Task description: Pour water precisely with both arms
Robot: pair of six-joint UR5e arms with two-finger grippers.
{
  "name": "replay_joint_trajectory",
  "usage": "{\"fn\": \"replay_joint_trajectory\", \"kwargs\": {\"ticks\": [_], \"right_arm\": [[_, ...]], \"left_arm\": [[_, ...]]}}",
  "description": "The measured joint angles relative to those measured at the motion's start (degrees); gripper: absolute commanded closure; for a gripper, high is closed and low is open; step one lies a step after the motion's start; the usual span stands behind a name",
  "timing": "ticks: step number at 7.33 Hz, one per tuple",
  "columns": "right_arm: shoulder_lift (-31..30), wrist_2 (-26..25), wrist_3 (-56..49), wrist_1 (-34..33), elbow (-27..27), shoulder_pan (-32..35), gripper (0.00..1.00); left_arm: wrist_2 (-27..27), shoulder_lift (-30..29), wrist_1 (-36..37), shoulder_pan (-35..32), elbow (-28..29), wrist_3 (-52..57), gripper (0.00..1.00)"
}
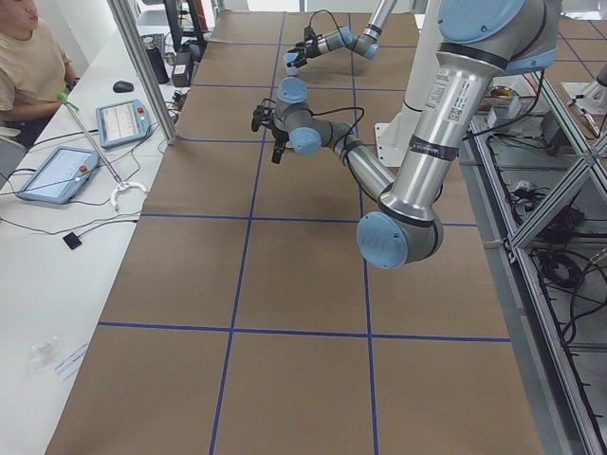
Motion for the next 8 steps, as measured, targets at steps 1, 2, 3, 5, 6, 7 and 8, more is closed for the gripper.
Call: {"fn": "replay_joint_trajectory", "kwargs": {"ticks": [1,2,3,5,6,7,8], "right_arm": [[-0.35,-0.01,-0.28,1.4,0.04,0.1,0.0],[-0.65,0.17,-0.65,2.08,0.4,0.31,0.0],[-0.92,1.45,-1.29,2.34,1.21,1.31,0.0],[-0.78,13.13,-4.0,2.17,2.68,8.78,0.0],[-0.43,24.25,-5.94,1.79,2.77,15.21,0.0],[-0.15,38.76,-9.52,0.62,2.76,23.69,0.0],[0.54,52.49,-13.44,-2.56,2.83,32.07,0.0]], "left_arm": [[0.04,-0.13,0.0,0.15,0.01,-0.28,0.0],[0.06,-0.27,0.01,0.37,0.01,-0.63,0.0],[0.09,-0.55,-0.01,0.71,0.02,-1.26,0.0],[0.28,-1.41,0.4,1.94,0.35,-4.77,0.0],[1.34,-3.24,2.92,2.87,0.65,-8.46,0.0],[4.35,-6.62,8.02,5.15,0.85,-12.84,0.0],[7.67,-9.79,12.36,7.73,1.46,-15.77,0.0]]}}
